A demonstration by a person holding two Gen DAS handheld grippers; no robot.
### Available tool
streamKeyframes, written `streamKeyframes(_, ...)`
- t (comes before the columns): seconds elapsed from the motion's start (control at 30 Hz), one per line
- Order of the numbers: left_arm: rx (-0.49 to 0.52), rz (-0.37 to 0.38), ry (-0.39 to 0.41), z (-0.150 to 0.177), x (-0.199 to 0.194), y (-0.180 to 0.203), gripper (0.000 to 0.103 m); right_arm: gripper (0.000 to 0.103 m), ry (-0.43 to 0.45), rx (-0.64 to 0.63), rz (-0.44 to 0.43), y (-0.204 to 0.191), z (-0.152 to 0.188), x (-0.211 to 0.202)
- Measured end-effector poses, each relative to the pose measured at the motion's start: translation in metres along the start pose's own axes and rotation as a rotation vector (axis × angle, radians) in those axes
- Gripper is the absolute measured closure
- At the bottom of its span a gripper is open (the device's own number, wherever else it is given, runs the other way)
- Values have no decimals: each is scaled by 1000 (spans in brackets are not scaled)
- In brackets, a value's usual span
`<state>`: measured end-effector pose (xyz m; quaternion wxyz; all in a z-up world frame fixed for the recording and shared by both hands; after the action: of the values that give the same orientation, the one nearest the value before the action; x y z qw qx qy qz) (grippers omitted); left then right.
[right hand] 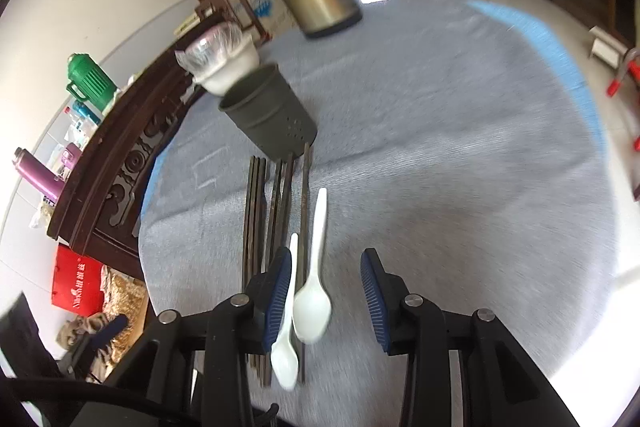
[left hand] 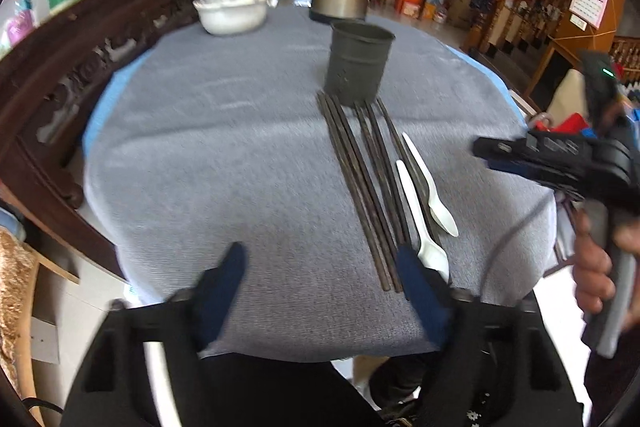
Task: Organize utensils
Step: 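Grasp a white spoon with the right tool while the left tool approaches the other spoon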
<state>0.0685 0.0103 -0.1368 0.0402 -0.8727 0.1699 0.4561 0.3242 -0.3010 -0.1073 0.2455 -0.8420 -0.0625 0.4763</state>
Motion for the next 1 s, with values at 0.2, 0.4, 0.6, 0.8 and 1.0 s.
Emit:
streamKeyframes(0.2,-24,113,-48,-9,17,0,64,75,-143,-16,15,-9,-15,60)
streamKeyframes(0.4,11,234,-117,-20,34,15,69,91,-217,-55,88,-8,-16,89)
streamKeyframes(0.6,95,333,-191,-40,49,39,70,92,-189,-86,182,11,-24,79)
streamKeyframes(0.8,150,372,-273,-60,76,64,70,92,-154,-7,179,50,-35,63)
streamKeyframes(1.0,87,378,-384,-65,107,75,75,93,-125,72,104,83,-37,52)
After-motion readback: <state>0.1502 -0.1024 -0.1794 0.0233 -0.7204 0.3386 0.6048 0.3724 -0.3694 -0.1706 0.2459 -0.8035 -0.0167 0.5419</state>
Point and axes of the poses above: each gripper's, at about its wrist camera, not at the fingertips, and x roughly the way its jaws point, y to its right, z to its underside, the point moved 4 cm from there along x, roughly the way its jaws point, and after that the axes turned 5 degrees about x, right-handed, at the moved point
